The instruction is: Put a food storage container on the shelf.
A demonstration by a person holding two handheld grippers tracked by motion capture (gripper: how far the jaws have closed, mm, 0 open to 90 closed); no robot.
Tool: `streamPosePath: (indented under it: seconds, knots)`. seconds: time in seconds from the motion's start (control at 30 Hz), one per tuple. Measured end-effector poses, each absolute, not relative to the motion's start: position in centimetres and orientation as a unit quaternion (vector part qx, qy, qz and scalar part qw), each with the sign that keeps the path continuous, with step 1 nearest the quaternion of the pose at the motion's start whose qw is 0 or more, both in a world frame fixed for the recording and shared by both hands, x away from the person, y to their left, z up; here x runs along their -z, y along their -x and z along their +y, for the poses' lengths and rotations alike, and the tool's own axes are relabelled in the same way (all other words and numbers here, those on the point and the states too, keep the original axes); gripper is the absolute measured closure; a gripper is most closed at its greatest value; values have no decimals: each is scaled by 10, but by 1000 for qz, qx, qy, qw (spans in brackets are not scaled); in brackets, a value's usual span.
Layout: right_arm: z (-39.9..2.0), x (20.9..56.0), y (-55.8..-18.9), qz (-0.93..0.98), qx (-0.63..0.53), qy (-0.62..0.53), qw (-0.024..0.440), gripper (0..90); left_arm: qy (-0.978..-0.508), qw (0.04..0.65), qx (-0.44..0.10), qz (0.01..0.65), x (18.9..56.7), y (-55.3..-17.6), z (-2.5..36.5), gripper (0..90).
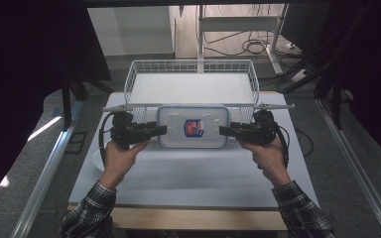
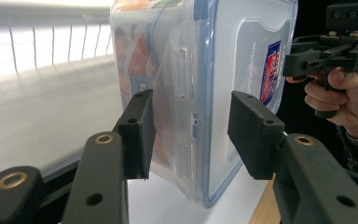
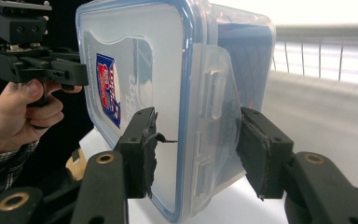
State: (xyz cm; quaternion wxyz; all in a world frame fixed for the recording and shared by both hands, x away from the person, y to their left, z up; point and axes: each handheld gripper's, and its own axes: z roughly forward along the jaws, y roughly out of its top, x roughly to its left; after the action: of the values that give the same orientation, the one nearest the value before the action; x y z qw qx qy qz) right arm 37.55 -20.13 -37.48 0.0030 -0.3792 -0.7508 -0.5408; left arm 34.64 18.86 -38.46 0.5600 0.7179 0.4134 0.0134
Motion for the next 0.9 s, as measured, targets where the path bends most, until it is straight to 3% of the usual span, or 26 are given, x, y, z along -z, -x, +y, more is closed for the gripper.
streamPosePath:
  seconds: [0.9]
  knots:
    - [-188, 303, -436, -727, 576, 373, -25, 503, -701, 586, -20, 407, 324, -409, 202, 521]
